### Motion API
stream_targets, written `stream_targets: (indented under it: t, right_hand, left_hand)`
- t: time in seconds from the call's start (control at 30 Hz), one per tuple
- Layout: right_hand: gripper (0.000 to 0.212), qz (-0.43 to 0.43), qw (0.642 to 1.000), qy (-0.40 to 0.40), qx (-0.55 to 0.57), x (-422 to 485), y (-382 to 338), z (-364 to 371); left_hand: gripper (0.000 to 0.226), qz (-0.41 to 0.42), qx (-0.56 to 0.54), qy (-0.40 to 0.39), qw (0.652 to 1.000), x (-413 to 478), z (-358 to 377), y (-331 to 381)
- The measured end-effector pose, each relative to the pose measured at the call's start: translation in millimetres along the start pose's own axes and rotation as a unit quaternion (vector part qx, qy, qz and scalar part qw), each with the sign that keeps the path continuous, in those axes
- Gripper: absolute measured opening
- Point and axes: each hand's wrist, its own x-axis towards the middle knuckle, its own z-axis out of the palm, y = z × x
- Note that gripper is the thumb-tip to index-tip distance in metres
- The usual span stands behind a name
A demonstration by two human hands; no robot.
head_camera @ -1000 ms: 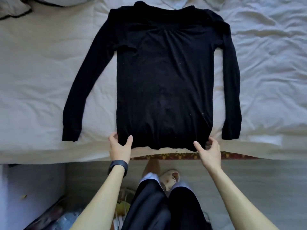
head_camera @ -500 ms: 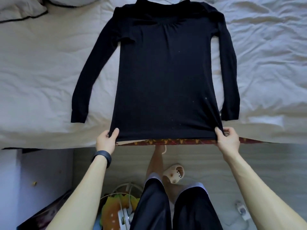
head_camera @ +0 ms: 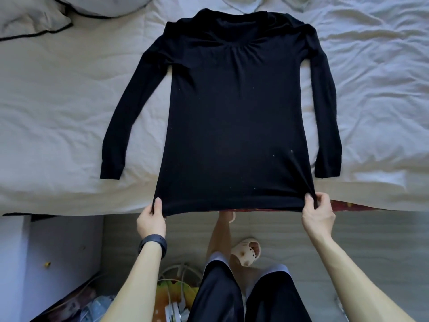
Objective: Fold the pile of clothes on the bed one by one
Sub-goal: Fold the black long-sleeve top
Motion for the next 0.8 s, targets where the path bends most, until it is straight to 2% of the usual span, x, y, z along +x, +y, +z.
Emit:
stream_targets:
  t: [0.1,0.17,0.23,0.3,0.33,0.4,0.5,0.6,0.63,0.67,0.7,0.8]
  right_hand:
    - [0.021,0.031,0.998,-0.038,-0.044,-2.2,10.8,2.7]
    - [0.023,0.067,0.994,-0.058,-0.068,1.9,4.2,7.1]
    - [0.026,0.082,0.99,-0.05,-0.106,4.6,-11.3,12.9]
    - [0.037,0.034,0.988,-0.02,-0.148,2.6,-31.6,20.5]
    - [0.042,-0.023,0.987,-0.002,-0.161,0.5,-44.1,25.9]
    - [0.045,-0.18,0.965,0.026,-0.188,0.6,-71.0,43.6]
    - [0.054,-0.354,0.903,0.004,-0.243,17.2,-113.6,89.0]
    - [0.058,-0.477,0.812,-0.081,-0.326,50.7,-141.8,136.0]
    - [0.058,-0.506,0.777,-0.099,-0.362,69.3,-143.8,142.4]
    - [0.059,-0.51,0.757,-0.1,-0.396,91.2,-145.6,140.8]
    - [0.061,-0.485,0.76,-0.089,-0.423,115.4,-146.9,133.8]
    - [0.066,-0.305,0.839,-0.012,-0.451,177.1,-160.6,100.8]
  left_hand:
    - [0.041,-0.013,0.019,0.04,0.999,-4.7,1.7,0.4]
    - [0.037,-0.019,0.06,0.021,0.998,-4.5,9.2,9.5]
    - [0.024,-0.006,0.129,-0.008,0.992,-4.0,19.8,21.8]
    - [0.034,0.064,0.189,0.011,0.98,-3.4,31.3,38.5]
    - [0.043,0.13,0.206,0.026,0.969,-1.9,38.4,48.0]
    - [0.058,0.277,0.248,0.012,0.928,3.7,57.9,73.6]
    - [0.068,0.43,0.344,-0.064,0.832,21.8,102.5,122.0]
    - [0.064,0.537,0.422,-0.108,0.722,58.9,145.4,158.5]
    - [0.062,0.548,0.446,-0.11,0.699,76.2,150.3,165.1]
    - [0.061,0.543,0.46,-0.105,0.695,95.0,149.1,170.4]
    - [0.061,0.527,0.471,-0.091,0.701,114.4,143.0,174.6]
    - [0.063,0.51,0.492,-0.012,0.706,157.2,116.7,189.1]
